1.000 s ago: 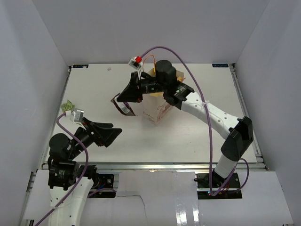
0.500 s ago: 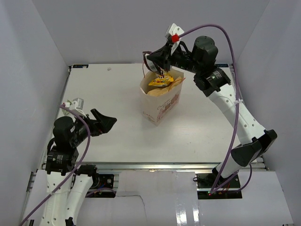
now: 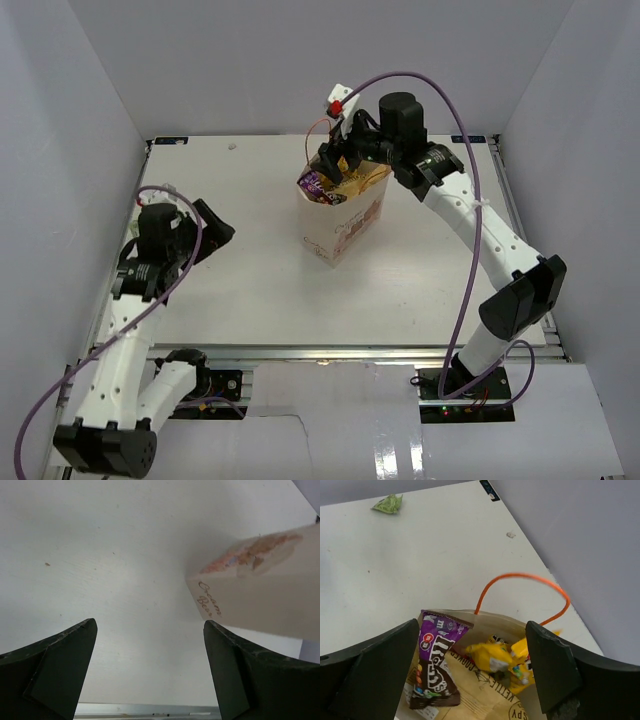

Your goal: Place the snacks into the paper bag

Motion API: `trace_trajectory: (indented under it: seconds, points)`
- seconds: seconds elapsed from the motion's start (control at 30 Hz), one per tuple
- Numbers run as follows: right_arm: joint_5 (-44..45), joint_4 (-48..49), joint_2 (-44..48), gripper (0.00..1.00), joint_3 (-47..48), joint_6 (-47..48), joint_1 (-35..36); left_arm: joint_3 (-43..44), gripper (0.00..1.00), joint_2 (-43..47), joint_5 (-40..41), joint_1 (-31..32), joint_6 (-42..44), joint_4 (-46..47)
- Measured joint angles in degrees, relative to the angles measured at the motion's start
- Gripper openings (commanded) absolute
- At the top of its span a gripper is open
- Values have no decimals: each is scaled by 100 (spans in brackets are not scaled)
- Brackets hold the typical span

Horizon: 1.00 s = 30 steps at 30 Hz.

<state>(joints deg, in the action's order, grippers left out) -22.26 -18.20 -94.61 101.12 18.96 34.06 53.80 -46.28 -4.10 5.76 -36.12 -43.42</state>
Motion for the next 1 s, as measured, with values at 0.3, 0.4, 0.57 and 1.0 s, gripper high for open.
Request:
trace_trajectory:
  seconds: [0.3,0.4,0.57,1.0]
  points:
    - [-809,-431,629,96,420,275,-999,1471,97,-3029,1565,-905,-944,-251]
    - [-1163,-511,1357,96,-710,260,-1707,1561,98,-3738,1886,-1646,-1187,-330]
    - [-1690,-549,1906,97,-2402,223,-2570,2035,98,-4852,1937,-2557,-1069,-398]
    - [-2291,-483,2232,96,-3355,129,-2876,3515,98,-6135,1032,-3152,-122,535]
